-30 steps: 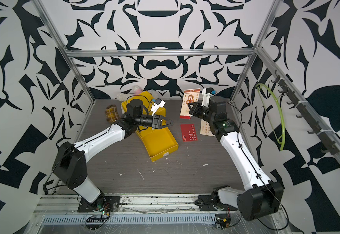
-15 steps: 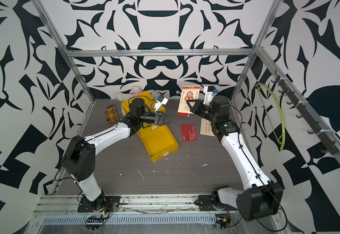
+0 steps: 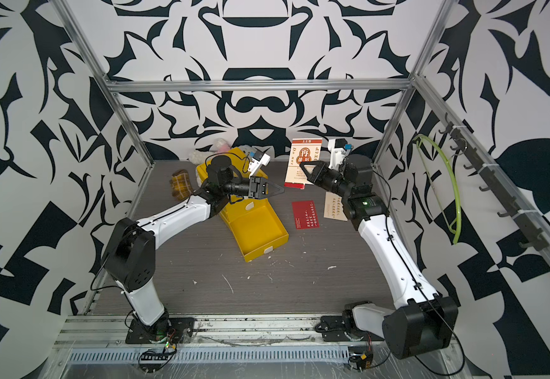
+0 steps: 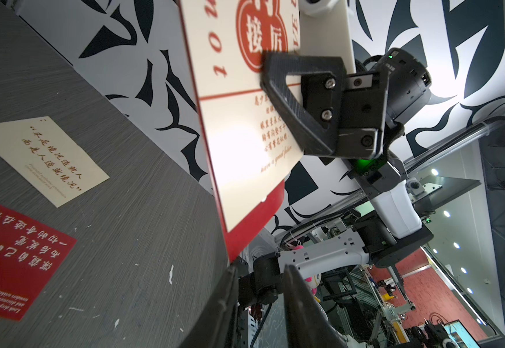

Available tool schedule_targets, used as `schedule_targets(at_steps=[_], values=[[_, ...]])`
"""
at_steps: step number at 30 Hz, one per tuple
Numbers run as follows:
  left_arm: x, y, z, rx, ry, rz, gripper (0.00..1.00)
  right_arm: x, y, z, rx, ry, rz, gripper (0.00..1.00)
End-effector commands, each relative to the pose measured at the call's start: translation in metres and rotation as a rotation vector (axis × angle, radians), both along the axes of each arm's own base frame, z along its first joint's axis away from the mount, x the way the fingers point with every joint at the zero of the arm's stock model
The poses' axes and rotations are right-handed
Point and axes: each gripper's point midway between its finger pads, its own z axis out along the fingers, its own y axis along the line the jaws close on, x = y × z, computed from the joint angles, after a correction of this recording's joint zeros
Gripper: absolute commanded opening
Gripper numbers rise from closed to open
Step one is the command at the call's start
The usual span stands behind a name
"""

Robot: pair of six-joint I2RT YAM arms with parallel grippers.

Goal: Take the postcards out of the drawer
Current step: Pick up the postcards from the drawer.

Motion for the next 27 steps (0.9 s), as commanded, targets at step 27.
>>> schedule_targets(at_steps=[27], values=[[0.004, -0.006, 0.01, -0.011, -0.017, -0.031, 0.34, -0.015, 0.002, 0.039, 0.059, -0.12, 0.033, 0.05]])
